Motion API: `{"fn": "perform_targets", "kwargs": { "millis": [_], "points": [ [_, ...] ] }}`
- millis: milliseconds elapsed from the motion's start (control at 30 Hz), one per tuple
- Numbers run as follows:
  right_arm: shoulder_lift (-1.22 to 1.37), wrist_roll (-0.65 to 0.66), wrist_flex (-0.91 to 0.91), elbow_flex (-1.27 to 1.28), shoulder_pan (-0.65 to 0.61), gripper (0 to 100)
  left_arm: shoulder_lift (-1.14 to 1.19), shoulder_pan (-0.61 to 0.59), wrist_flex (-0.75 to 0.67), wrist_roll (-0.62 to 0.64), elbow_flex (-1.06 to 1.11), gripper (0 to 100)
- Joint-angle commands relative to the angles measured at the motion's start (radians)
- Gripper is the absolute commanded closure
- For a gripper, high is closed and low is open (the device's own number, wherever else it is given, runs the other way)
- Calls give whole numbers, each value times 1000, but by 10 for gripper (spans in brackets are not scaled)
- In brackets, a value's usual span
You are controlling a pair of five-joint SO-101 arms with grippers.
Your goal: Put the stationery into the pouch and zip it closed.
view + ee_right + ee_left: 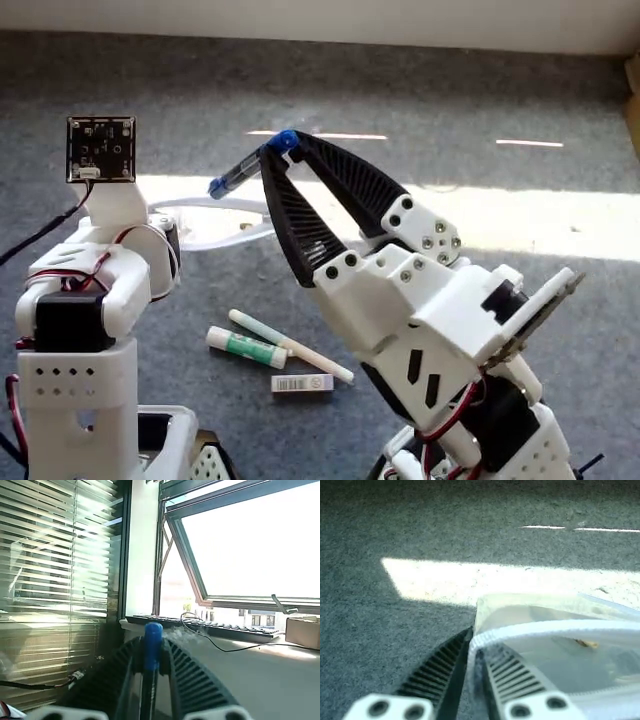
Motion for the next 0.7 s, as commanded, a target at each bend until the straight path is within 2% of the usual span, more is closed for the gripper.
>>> {"fn": "perform_targets", "kwargs": {
  "millis": [0,133,333,667],
  "points": [
    [-7,11,-25,38,-8,993,13,-16,-11,6,21,993],
    [-47,12,-28,147,-7,993,13,-16,-11,6,21,993],
    [-182,18,-246,383,-7,993,13,-13,-11,8,21,993],
    [-214,12,-252,542,-7,993,13,-15,-11,8,21,993]
  ]
}}
